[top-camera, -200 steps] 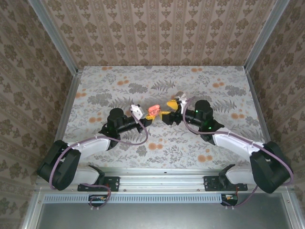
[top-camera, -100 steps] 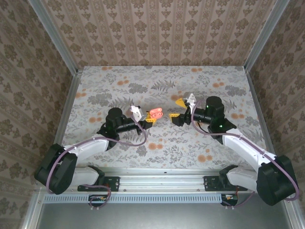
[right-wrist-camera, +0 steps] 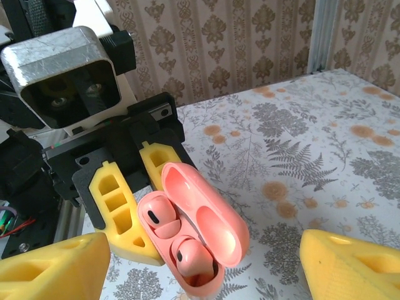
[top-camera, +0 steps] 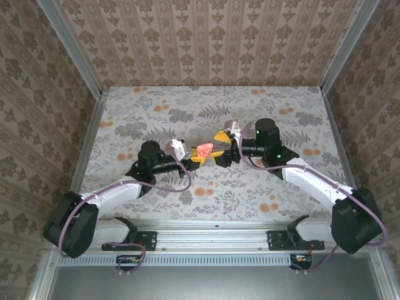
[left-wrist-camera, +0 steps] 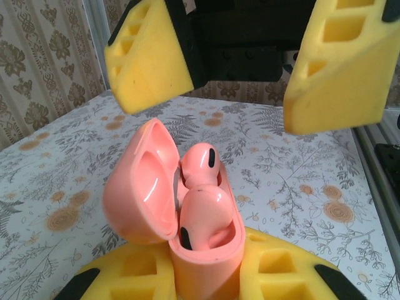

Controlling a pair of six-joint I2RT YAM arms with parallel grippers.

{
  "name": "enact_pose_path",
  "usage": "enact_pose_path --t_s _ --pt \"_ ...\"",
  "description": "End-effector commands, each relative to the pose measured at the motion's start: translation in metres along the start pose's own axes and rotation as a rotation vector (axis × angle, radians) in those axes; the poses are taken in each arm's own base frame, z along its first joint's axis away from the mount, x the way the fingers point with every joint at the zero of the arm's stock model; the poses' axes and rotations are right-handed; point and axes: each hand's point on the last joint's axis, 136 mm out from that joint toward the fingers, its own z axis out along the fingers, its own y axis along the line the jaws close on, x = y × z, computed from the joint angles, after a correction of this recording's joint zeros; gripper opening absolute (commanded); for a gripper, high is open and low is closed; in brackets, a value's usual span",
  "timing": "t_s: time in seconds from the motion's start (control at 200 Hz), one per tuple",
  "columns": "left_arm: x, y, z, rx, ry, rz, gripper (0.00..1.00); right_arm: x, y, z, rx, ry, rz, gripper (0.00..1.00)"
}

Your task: Insert the wireless bluetooth earbuds into the charging case

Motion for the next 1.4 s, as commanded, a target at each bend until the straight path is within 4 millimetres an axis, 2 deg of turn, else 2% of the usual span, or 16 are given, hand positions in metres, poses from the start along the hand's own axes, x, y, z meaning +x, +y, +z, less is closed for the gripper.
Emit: enact_pose_path --t_s 0.0,0.59,0.6,0.64,0.95,1.125,1.325,1.36,1.37,1.395 --pt "-0.017 -0.006 0.001 0.035 -0.027 0.034 0.14 -0.013 -0.004 0.006 0.004 -0.026 0.009 0.81" --pt "-0.017 -0.005 0.0 0.015 -0.022 0.041 0.15 -0.015 -0.007 0.023 -0.017 -0.02 0.025 0.8" --pt "-0.017 -0.005 0.0 0.015 -0.023 0.041 0.14 -0.008 -0.009 0.027 -0.018 -0.003 0.039 0.8" --pt "-0.017 -0.005 0.0 0.017 -0.022 0.04 0.15 -0.003 -0.011 0.029 -0.018 0.007 0.047 0.79" --pt "-0.02 -0.007 -0.001 0.015 -0.028 0.048 0.15 0.013 -0.015 0.034 -0.001 0.047 0.061 0.78" --pt "-0.02 -0.007 -0.001 0.014 -0.027 0.05 0.15 0.025 -0.01 0.04 -0.009 0.105 0.047 0.78" --pt "-0.018 -0.007 -0.001 0.015 -0.023 0.044 0.14 0.01 -0.008 0.029 0.008 0.057 -0.014 0.79" --pt "-0.018 -0.007 -0.001 0.014 -0.023 0.044 0.15 0.013 -0.01 0.028 0.012 0.055 -0.013 0.79" --pt "-0.018 -0.007 -0.001 0.015 -0.024 0.045 0.15 0.004 -0.008 0.023 0.017 0.034 -0.031 0.79" --pt "-0.018 -0.007 -0.001 0.015 -0.023 0.044 0.15 -0.002 -0.007 0.019 0.02 0.017 -0.043 0.8"
